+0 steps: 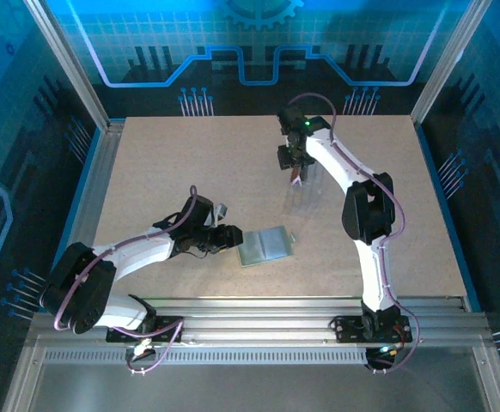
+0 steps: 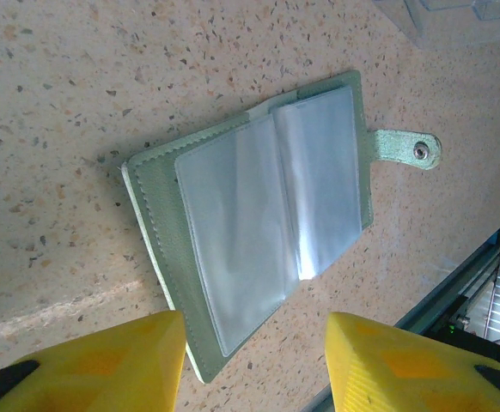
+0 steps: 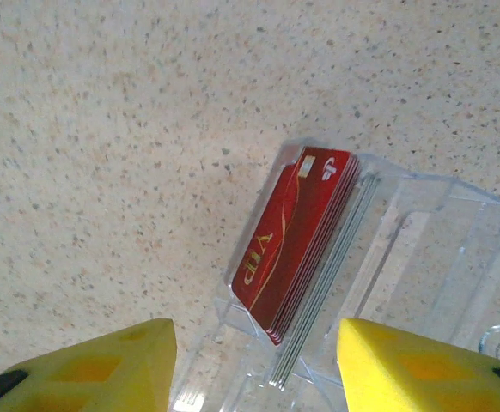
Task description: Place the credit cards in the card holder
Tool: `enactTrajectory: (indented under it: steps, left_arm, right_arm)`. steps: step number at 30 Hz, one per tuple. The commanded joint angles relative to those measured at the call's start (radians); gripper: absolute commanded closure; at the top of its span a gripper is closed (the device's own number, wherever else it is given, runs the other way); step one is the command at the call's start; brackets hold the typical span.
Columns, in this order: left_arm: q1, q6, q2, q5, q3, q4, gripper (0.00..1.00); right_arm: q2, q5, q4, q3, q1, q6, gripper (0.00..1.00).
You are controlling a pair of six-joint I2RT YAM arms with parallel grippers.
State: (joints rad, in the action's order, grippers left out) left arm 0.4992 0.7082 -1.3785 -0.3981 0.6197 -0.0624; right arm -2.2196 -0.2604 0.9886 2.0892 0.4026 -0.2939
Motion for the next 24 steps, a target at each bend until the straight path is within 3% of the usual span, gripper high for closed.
enactTrajectory:
  steps: [1, 11, 24]
  left_arm:
    - [-0.005, 0.014, 0.011, -0.021, -0.008, 0.004, 0.52]
    - [-0.006, 0.01, 0.021, -0.022, -0.016, 0.008, 0.53]
    - [-0.005, 0.005, 0.052, -0.01, -0.032, -0.002, 0.53]
  right_arm:
    - [-0.058, 0.005, 0.135, 0.054, -0.022, -0.105, 0.46]
    - [-0.096, -0.009, 0.144, 0.046, -0.021, -0.191, 0.47]
    - [-0.141, 0.071, 0.101, 0.058, -0.044, -0.225, 0.49]
